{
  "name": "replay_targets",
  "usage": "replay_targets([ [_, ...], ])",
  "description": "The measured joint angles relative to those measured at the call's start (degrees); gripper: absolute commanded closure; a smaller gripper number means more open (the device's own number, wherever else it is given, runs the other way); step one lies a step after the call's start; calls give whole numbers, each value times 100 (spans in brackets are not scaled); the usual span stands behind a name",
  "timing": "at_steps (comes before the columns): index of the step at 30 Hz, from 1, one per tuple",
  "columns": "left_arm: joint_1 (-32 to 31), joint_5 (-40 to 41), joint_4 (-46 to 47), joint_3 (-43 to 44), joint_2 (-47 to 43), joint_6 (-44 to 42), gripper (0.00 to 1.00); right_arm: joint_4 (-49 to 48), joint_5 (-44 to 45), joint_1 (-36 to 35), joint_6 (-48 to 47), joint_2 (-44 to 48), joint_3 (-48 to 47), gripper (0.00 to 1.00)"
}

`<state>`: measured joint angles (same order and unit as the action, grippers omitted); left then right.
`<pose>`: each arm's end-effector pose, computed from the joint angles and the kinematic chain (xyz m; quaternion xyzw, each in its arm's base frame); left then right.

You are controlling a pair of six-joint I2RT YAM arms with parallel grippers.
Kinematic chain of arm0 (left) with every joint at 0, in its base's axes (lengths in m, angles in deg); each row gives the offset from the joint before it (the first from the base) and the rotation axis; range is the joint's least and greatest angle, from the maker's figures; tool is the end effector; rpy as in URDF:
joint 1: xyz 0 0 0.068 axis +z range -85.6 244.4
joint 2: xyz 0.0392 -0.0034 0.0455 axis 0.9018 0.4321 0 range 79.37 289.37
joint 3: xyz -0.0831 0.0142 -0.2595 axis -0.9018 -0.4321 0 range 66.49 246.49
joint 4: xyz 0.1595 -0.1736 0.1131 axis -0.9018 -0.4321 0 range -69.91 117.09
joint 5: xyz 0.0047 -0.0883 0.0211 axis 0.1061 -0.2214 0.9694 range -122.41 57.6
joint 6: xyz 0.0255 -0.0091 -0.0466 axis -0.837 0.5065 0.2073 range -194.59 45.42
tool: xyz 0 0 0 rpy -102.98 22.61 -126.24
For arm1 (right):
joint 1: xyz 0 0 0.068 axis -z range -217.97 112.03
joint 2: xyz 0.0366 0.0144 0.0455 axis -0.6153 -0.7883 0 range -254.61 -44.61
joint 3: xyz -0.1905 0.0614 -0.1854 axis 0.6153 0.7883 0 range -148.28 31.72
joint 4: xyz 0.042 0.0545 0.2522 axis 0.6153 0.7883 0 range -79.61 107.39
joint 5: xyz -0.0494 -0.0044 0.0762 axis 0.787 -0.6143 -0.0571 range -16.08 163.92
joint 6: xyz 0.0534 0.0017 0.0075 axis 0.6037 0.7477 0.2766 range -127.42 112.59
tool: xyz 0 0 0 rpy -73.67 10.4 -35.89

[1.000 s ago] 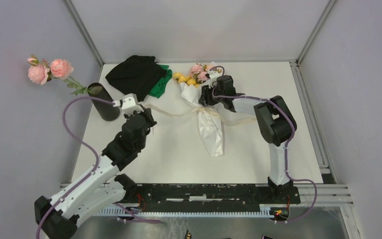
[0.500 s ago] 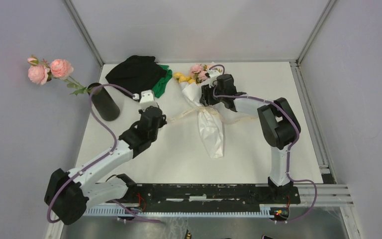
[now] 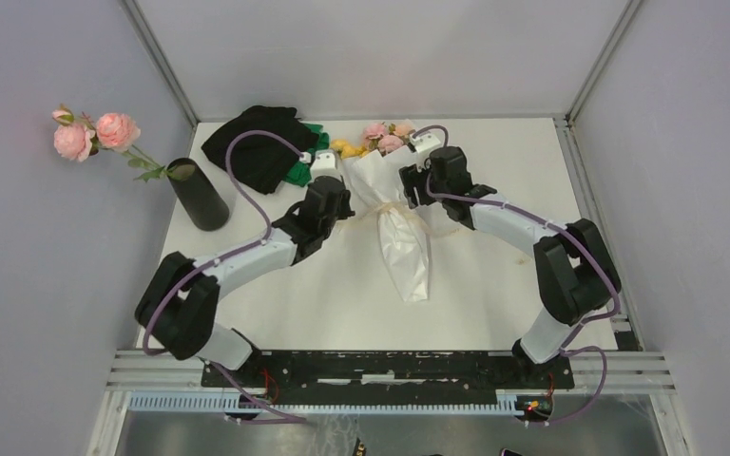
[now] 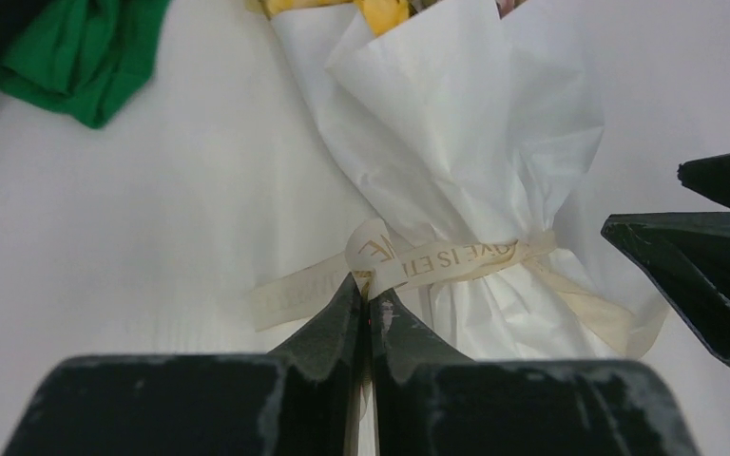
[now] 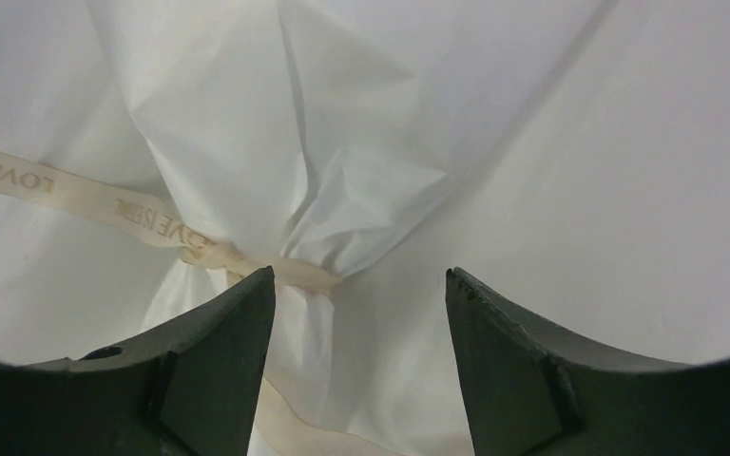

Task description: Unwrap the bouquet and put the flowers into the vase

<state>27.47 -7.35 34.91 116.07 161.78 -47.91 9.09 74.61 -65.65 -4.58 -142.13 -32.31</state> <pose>0.2647 -0.1801 0.2479 -0.0426 0.8305 -0.1208 0.5421 0.3409 0.1783 0.2317 -0.1854 0.8555 0.1221 0.4677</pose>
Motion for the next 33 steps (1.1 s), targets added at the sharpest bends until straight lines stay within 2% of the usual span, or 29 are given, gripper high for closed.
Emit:
replay_targets([
  [6, 0, -481, 136, 568, 1128, 0, 89, 76, 455, -7, -269, 13, 284, 30],
  [11, 0, -634, 240, 1069, 1657, 0, 89, 87, 470, -9, -317, -164, 299, 31],
  [24, 28, -938, 560, 1360, 2487, 2, 90, 52, 452, -514, -319, -391, 299, 31],
  [33, 81, -1174, 560, 1873, 3016, 4, 90, 50, 535, -745, -321, -391, 299, 31],
])
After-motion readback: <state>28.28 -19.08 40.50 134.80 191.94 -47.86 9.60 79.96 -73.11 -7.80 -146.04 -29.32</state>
